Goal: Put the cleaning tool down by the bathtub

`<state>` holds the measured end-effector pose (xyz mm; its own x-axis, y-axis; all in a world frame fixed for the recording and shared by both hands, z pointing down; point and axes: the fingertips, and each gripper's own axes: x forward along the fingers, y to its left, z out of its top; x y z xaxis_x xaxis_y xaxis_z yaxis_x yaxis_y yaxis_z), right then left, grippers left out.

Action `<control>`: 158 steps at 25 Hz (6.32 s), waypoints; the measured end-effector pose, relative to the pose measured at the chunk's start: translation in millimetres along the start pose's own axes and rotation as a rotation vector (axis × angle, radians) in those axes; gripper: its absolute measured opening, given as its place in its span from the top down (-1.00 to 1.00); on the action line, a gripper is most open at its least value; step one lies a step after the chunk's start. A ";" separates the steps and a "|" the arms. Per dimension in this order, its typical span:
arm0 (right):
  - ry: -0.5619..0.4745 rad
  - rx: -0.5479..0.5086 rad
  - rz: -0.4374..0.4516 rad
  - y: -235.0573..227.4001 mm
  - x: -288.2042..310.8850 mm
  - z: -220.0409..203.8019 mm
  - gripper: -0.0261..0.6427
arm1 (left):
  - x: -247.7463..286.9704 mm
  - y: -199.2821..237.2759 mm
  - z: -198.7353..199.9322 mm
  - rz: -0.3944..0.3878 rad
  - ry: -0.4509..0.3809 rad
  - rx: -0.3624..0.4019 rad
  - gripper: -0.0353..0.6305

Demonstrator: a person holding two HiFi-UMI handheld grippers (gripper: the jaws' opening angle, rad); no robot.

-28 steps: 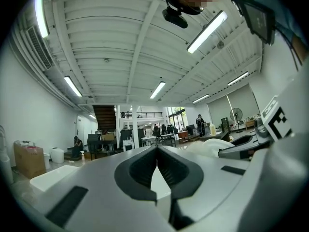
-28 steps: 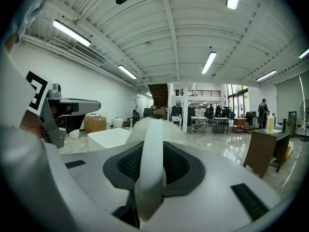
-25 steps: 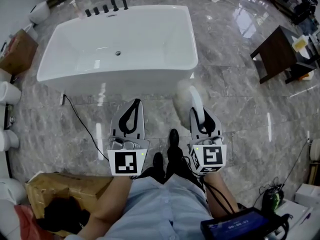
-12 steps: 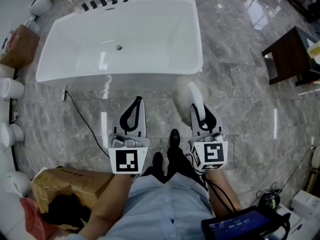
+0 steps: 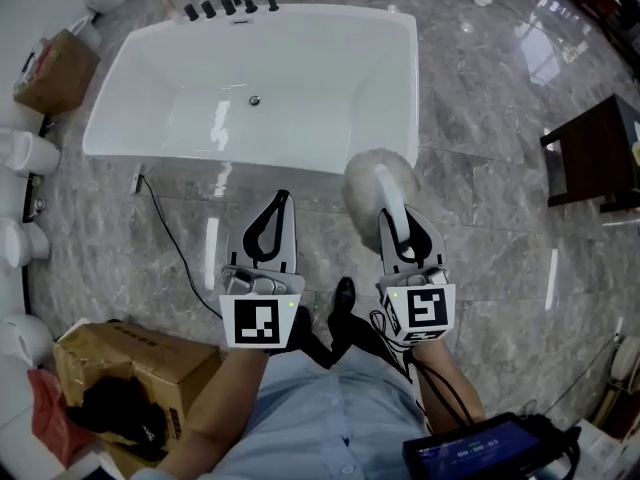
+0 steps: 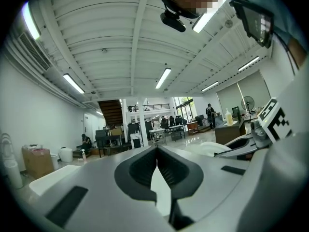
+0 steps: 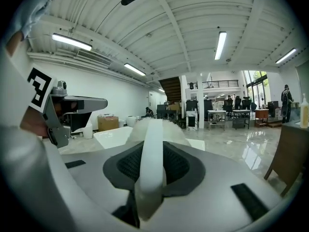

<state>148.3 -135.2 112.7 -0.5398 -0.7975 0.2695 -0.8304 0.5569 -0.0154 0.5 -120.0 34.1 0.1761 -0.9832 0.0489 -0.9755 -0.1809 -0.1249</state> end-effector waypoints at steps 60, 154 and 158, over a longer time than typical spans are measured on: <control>0.271 -0.273 0.621 85.5 218.2 -435.9 0.61 | 69.0 60.2 -427.8 0.092 0.247 -0.123 0.84; -0.166 -0.037 0.282 104.7 230.5 -248.5 0.88 | 64.0 71.1 -370.1 0.083 0.101 -0.106 0.84; -0.178 -0.034 0.224 100.2 227.2 -218.7 0.88 | 70.4 66.6 -336.6 0.039 0.065 -0.082 0.84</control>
<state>-27.5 -209.8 382.9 -0.7272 -0.6805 0.0896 -0.6846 0.7286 -0.0228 -96.4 -192.7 362.8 0.1315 -0.9852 0.1098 -0.9895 -0.1372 -0.0464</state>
